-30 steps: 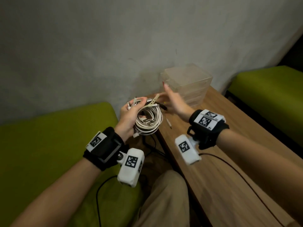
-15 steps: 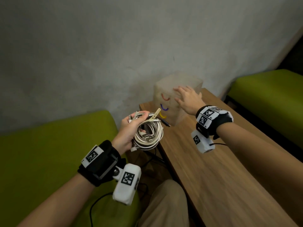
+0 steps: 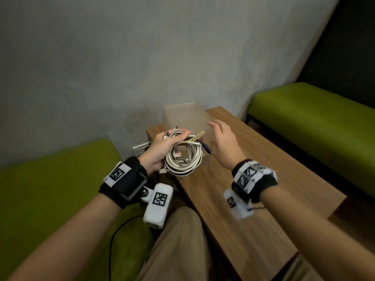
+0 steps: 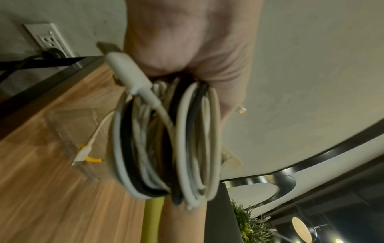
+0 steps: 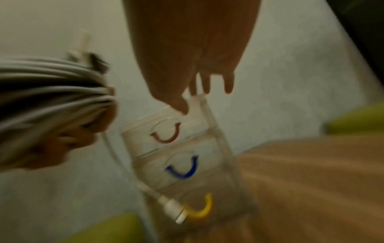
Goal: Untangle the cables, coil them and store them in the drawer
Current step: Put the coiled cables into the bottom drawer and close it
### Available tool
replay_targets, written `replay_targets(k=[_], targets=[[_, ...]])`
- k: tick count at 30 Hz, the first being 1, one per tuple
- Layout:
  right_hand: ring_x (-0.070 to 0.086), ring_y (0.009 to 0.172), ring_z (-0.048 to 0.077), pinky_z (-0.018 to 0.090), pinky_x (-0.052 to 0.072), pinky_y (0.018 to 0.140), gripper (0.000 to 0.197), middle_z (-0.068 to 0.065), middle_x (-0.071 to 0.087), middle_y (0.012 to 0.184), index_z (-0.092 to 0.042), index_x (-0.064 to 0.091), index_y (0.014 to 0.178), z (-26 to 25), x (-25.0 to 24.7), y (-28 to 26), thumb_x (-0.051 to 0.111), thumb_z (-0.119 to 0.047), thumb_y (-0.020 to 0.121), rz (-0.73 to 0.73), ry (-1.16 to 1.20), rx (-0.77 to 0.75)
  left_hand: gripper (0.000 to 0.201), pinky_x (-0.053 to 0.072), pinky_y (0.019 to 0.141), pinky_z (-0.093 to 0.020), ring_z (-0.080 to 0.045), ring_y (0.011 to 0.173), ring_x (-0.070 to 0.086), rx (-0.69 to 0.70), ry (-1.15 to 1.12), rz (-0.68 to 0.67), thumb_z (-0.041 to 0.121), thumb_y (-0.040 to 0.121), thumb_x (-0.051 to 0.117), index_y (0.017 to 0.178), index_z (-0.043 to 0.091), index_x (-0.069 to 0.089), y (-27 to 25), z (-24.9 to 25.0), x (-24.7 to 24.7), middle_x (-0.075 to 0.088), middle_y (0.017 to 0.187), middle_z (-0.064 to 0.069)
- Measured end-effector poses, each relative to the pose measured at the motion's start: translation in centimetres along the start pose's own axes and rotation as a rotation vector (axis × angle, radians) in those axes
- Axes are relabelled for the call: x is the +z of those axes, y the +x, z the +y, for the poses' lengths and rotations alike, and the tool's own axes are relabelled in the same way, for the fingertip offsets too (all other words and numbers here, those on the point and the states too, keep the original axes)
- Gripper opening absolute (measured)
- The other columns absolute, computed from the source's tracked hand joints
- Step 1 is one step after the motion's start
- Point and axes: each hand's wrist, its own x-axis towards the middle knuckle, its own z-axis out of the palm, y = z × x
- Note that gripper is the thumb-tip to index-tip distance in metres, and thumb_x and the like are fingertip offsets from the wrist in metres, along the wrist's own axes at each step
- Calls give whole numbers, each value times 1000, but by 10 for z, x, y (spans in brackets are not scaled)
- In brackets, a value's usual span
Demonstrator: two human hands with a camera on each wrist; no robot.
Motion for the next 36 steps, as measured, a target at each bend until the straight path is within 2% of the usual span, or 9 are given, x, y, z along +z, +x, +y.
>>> replay_targets(k=[2,4,7,9,17,19,21,25,36], targets=[[46,111,32,43,38,90,33,12,49,120,-8,48,116,-11,12,-25,51,-8,83,100,-43,132,7,52,68,-25,-12,70,65,4,-5,15,18,81,66,85,15,70,5,2,3,71,74,1],[49,109,30,45,37,90,27,10,54,117,-10,52,111,-20,27,-40,51,-22,88,-96,-101,168,11,52,70,-26,-14,72,65,-2,-18,8,20,80,67,88,14,69,8,4,5,70,75,0],[51,112,31,47,34,97,28,11,57,118,-11,51,115,-26,51,-43,43,-25,92,-424,-152,142,7,53,64,-22,-12,68,65,-7,-30,-32,18,82,64,86,13,69,11,5,11,70,72,1],[50,113,32,48,33,97,32,13,55,121,-13,47,123,-27,64,-38,39,-24,93,-499,-178,145,7,54,62,-21,-12,66,66,-12,-53,-50,17,83,63,85,14,69,11,6,13,71,71,0],[44,118,33,48,41,93,37,13,49,126,-14,47,126,-18,76,-27,46,-11,89,-357,-70,126,14,53,55,-19,-10,67,68,-56,-140,-19,17,86,60,96,11,67,26,9,14,72,75,0],[39,121,32,46,42,93,41,13,42,130,-12,46,129,-15,76,-30,47,-8,88,-361,-50,83,8,55,55,-21,-10,63,67,-65,-127,11,17,85,62,88,12,67,30,7,14,72,69,1],[40,119,33,46,43,90,41,13,41,129,-9,45,128,-15,75,-34,49,-8,88,-375,-76,38,12,56,64,-25,-14,65,67,-74,-100,25,20,83,65,83,9,68,31,6,16,71,69,-2],[42,110,32,47,40,88,25,13,47,114,-7,56,113,-17,58,-48,49,-12,90,-408,-166,-32,26,55,60,-22,-14,64,67,-45,-73,78,21,81,67,95,-1,67,33,5,16,71,68,-2],[58,95,31,41,36,88,20,9,62,100,-12,60,91,-21,22,-90,46,-26,86,-539,-269,-80,21,53,54,-19,-11,59,65,-36,-105,72,22,82,66,89,2,67,36,1,17,70,63,1]])
